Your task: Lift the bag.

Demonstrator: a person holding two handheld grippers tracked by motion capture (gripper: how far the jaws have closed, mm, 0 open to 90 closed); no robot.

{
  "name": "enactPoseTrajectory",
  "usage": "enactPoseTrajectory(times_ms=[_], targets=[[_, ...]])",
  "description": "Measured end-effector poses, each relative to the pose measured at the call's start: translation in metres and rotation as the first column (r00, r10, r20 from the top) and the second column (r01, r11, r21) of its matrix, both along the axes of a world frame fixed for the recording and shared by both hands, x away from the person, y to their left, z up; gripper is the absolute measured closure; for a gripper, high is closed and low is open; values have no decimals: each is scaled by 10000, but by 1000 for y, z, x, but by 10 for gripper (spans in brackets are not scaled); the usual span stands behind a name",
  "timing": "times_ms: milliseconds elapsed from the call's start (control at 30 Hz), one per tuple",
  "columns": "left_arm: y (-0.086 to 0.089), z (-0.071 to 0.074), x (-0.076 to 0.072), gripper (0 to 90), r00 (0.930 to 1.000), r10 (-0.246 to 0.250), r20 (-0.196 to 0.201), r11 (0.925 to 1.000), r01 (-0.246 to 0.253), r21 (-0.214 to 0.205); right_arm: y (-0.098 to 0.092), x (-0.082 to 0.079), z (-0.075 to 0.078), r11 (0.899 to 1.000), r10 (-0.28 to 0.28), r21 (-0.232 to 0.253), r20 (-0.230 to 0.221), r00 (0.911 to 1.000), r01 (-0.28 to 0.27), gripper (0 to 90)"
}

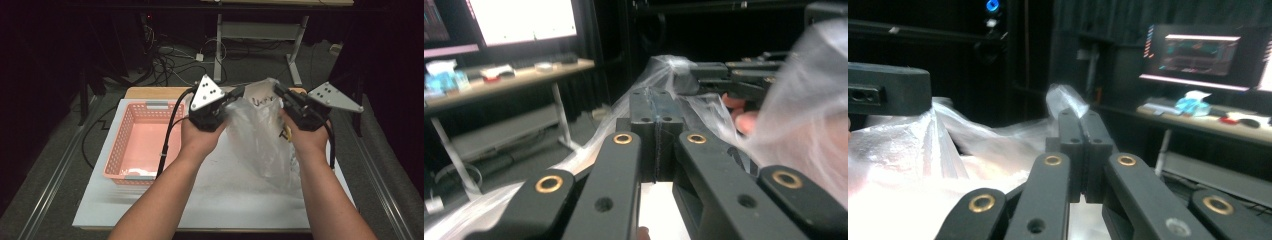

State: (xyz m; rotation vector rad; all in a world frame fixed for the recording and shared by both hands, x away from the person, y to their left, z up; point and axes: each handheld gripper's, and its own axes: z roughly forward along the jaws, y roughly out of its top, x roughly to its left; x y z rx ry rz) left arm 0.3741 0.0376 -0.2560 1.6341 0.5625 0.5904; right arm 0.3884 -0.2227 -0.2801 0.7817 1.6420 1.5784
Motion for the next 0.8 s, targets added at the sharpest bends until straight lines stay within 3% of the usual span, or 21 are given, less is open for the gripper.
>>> enactPoseTrajectory(times_ms=[200,333,467,667,800], targets=[[-10,29,14,886,9982,84,602,9996,-67,-281,-21,6,27,9956,-818,495,542,9952,791,900],[-15,33,23,886,9979,164,630,9993,-142,-340,-37,8,34,9891,-1331,728,662,9889,1283,900],[-12,21,30,885,9980,440,456,9989,-432,-181,-49,9,30,9859,-1601,607,677,9848,1561,900],[2,-6,36,878,9971,753,-112,9972,-753,25,-52,13,3,9865,-1601,369,159,9870,1594,900],[15,-14,33,760,9957,850,-375,9962,-842,235,-51,13,-7,9875,-1553,259,-77,9878,1554,900]])
